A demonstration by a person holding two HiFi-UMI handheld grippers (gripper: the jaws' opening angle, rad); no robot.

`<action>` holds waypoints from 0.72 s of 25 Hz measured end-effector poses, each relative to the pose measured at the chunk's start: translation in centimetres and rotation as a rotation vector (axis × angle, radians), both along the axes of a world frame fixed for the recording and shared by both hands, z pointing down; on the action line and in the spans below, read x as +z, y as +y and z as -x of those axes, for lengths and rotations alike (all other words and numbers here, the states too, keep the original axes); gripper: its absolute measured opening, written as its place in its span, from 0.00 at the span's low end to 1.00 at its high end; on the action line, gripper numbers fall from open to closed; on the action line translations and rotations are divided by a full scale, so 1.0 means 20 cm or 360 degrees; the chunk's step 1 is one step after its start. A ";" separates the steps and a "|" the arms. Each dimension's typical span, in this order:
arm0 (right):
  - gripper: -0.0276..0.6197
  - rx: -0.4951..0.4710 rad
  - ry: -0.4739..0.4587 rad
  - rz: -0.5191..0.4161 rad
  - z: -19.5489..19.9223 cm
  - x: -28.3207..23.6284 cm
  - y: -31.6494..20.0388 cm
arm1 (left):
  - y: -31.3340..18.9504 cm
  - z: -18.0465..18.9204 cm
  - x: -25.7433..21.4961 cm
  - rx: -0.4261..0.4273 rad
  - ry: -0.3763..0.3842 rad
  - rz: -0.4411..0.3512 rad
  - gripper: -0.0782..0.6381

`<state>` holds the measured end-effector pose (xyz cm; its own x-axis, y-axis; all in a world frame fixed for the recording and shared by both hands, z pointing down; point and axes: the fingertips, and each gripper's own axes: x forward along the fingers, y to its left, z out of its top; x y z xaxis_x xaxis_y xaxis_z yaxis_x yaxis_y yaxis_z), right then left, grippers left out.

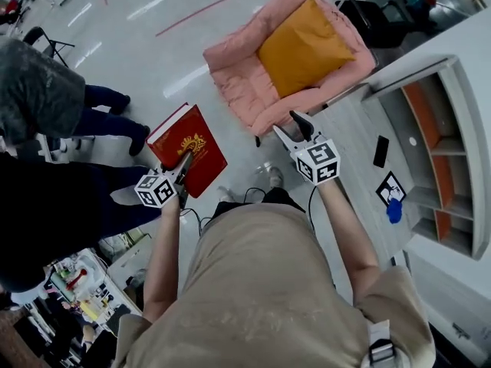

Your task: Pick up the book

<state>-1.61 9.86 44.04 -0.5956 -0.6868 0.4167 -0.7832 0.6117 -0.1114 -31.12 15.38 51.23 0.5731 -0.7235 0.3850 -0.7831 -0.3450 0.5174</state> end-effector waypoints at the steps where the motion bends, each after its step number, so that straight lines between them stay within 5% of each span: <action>1: 0.40 -0.0015 0.0006 0.0008 0.02 0.02 -0.01 | 0.01 0.01 0.02 -0.0014 -0.0006 0.0010 0.45; 18: 0.42 -0.0110 -0.0092 0.0268 0.06 0.31 0.01 | 0.12 -0.07 0.18 -0.0079 -0.0066 0.0116 0.45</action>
